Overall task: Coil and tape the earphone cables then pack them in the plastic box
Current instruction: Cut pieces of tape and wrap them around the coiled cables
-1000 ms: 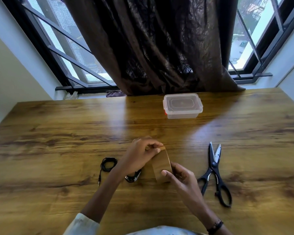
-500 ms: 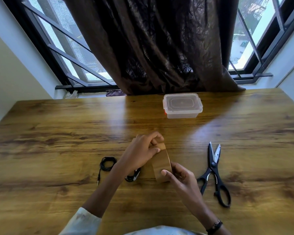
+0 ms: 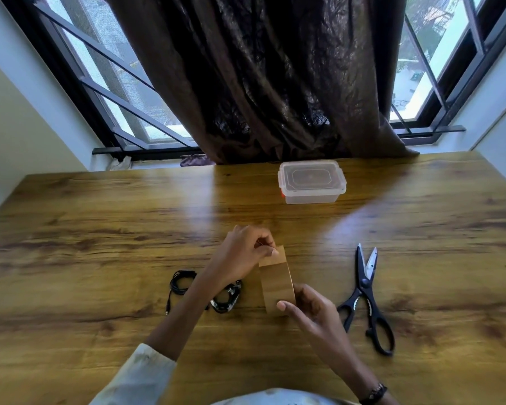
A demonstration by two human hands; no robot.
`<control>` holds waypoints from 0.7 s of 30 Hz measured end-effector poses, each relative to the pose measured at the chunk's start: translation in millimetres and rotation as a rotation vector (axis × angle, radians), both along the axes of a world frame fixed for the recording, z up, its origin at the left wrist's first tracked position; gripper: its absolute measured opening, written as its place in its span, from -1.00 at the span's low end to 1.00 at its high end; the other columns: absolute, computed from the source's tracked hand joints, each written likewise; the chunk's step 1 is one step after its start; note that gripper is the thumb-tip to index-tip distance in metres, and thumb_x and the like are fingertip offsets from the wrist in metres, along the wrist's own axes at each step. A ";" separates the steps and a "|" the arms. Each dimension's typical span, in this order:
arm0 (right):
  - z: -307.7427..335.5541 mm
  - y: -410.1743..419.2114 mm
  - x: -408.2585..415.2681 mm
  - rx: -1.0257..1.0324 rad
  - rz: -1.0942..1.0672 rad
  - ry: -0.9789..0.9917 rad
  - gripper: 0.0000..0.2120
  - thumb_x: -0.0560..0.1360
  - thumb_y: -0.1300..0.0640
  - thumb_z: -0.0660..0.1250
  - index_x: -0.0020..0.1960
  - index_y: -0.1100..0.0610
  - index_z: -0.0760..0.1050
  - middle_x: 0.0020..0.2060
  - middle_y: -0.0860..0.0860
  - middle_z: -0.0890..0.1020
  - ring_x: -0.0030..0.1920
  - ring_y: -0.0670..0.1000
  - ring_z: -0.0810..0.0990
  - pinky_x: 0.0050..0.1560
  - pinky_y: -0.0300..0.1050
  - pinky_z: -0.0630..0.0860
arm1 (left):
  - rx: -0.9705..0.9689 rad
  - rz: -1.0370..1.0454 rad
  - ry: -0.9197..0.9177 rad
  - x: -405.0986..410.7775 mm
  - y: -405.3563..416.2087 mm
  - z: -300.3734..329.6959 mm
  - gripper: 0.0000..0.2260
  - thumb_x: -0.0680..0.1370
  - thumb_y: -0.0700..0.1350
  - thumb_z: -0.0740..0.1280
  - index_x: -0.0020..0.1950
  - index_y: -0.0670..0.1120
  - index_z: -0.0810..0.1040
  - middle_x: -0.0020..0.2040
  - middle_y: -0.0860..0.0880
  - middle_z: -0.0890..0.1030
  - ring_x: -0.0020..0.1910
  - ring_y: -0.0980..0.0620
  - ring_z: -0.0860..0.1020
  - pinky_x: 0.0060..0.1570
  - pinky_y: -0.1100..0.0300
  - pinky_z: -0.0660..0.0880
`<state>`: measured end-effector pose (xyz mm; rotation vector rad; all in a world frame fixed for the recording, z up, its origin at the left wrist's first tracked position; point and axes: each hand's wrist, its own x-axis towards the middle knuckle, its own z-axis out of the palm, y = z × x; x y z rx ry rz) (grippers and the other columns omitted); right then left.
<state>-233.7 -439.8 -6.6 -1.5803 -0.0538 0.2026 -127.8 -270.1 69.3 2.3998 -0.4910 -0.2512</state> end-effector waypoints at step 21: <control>3.0 -11.9 -8.7 -0.057 0.075 -0.003 -0.72 0.45 0.12 0.43 0.14 0.14 0.56 0.04 -0.01 0.68 0.08 -0.02 0.66 0.04 -0.12 0.60 | 0.077 -0.034 -0.101 -11.4 -10.3 2.5 -0.91 0.61 -0.12 0.24 0.05 -0.08 0.52 -0.10 0.08 0.56 -0.25 0.22 0.48 -0.34 0.42 0.34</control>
